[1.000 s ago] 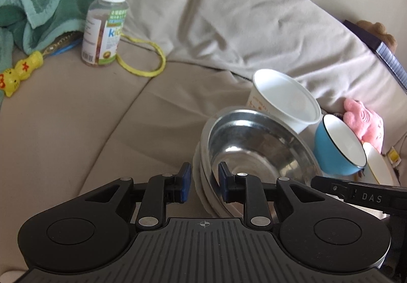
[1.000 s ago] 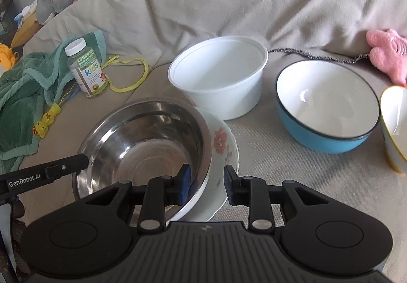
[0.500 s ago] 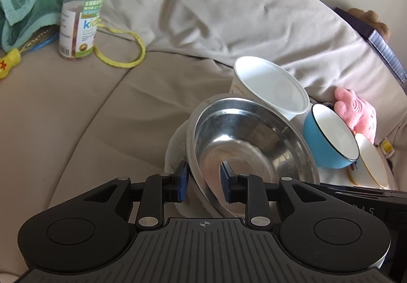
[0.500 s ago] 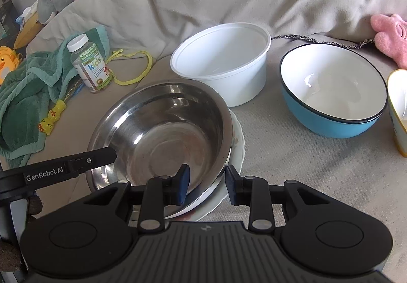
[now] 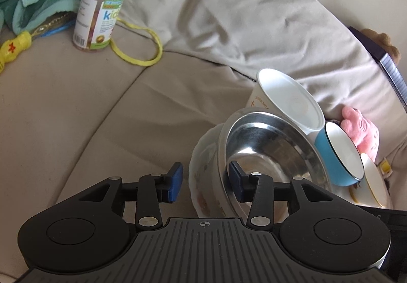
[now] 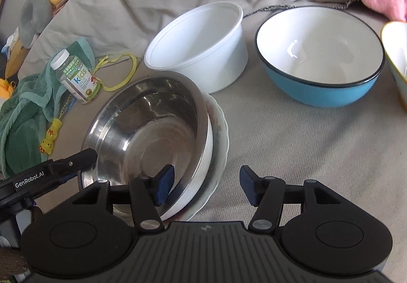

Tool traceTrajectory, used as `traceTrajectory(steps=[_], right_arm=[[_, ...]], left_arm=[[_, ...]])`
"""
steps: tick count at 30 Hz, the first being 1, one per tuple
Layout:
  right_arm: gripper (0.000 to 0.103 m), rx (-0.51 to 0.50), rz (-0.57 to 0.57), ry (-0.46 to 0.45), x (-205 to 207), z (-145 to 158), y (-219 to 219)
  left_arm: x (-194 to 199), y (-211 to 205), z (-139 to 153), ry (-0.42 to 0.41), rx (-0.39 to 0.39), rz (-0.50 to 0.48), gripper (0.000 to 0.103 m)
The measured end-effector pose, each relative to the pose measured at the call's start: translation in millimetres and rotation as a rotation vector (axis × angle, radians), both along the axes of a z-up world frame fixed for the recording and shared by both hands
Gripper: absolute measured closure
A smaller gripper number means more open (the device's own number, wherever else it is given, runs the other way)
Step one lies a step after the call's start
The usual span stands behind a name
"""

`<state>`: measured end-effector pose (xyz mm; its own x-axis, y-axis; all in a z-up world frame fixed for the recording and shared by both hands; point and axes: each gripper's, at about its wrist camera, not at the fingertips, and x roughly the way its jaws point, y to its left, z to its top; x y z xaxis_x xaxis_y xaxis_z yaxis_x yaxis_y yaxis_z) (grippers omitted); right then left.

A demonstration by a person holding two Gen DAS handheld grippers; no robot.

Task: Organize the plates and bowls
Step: 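Carry the steel bowl and lower it into the white bowl on the plate, then open both grippers and pull back from the stack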

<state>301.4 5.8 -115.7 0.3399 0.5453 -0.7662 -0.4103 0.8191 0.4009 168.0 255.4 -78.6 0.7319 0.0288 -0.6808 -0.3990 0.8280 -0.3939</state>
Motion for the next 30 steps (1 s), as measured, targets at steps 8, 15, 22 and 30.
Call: traceTrajectory(steps=[8,15,22,30], right_arm=[[0.044,0.06,0.035,0.126,5,-20,11],[0.044,0.01,0.062,0.078,-7,-16,29],[0.044,0.001,0.063,0.07,-13,-14,39],[0.044,0.05,0.064,0.035,-15,-13,31]], left_arm=[[9,15,-19,0.015,-0.119,0.006,0.051],[14,17,-26,0.02,-0.183,-0.023,0.059],[12,23,-22,0.035,-0.159,-0.008,0.06],[-1,14,-2,-0.006,-0.034,0.032,0.061]])
